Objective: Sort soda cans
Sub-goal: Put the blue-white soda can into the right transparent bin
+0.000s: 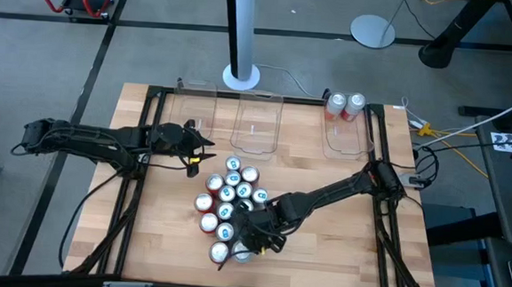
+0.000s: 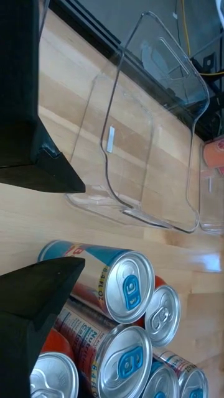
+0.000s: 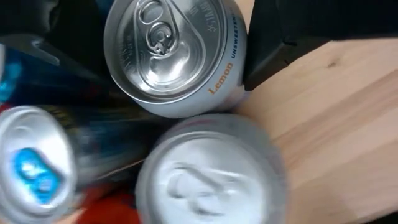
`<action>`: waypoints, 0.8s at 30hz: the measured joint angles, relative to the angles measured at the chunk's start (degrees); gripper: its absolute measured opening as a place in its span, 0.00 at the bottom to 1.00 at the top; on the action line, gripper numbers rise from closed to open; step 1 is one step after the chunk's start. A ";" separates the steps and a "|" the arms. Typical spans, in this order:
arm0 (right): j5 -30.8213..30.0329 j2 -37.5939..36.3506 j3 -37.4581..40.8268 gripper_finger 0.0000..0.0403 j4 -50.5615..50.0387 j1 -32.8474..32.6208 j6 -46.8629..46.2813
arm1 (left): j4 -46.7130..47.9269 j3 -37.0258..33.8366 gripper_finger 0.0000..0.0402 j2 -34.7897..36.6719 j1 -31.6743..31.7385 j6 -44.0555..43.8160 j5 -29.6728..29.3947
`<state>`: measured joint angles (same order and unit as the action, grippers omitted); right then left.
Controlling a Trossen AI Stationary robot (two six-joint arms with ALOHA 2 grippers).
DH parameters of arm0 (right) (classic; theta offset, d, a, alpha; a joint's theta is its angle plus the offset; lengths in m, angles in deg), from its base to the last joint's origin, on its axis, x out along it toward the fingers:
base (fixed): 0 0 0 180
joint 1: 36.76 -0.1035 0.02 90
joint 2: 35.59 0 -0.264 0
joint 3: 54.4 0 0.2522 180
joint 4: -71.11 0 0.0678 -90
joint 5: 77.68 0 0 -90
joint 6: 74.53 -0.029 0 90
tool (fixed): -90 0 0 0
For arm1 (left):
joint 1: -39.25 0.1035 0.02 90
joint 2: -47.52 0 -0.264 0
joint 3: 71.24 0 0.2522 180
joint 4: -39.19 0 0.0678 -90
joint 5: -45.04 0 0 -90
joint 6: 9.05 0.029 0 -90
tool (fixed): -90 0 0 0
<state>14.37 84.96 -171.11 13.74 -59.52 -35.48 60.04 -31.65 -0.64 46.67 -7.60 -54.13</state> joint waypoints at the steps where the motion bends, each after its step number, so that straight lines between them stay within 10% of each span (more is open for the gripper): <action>1: -0.62 -0.24 0.06 0.72 -0.84 -0.35 -0.19 | -0.02 0.00 0.42 0.01 0.00 0.00 0.00; 24: -14.79 -3.14 0.01 0.72 -27.89 -2.85 -11.87 | 0.00 -0.02 0.42 0.00 0.00 0.00 0.00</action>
<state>-0.43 81.82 -171.09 -14.15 -62.37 -47.36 60.04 -31.67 -0.64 46.67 -7.60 -54.13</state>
